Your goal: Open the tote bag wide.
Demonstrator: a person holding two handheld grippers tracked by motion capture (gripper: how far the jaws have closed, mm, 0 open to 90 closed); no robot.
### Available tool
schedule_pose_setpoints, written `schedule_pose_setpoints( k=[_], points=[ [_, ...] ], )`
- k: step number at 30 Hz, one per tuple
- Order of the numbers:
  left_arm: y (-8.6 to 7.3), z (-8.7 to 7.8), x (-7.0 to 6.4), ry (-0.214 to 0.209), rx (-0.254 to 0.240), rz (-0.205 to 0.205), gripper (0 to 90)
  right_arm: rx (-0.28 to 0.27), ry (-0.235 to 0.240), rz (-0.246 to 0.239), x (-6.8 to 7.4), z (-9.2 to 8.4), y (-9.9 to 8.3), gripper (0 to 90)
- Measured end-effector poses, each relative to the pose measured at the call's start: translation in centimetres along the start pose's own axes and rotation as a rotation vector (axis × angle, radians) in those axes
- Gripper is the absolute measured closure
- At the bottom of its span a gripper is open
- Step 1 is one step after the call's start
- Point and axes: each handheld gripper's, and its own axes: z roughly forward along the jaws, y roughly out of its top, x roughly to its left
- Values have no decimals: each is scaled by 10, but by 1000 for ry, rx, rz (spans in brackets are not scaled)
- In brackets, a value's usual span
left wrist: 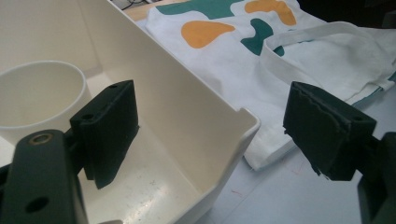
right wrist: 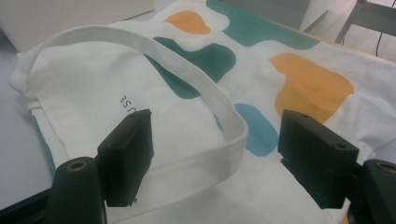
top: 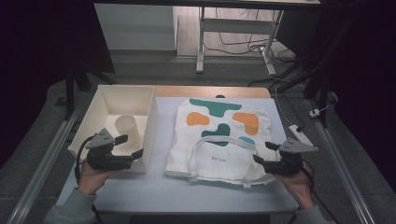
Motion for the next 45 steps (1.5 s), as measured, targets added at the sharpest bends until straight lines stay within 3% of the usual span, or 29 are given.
schedule_pose_setpoints(
  k=[10,28,32,33,37,45],
  points=[
    [-6,2,-3,-24,16,-24,180,-13,-25,-16,1,-1,1,276],
    [-4,4,-12,-33,29,-10,180,-27,-33,-32,3,-2,3,277],
    [4,5,-27,-4,32,52,180,-29,-33,-35,4,-3,4,277],
    [8,5,-36,-24,29,79,179,-33,-33,-38,4,-2,5,277],
    [16,10,-50,-65,30,111,178,-34,-31,-41,6,-2,6,277],
    [25,33,-65,-118,57,142,177,-40,-24,-52,8,-1,8,280]
  ],
)
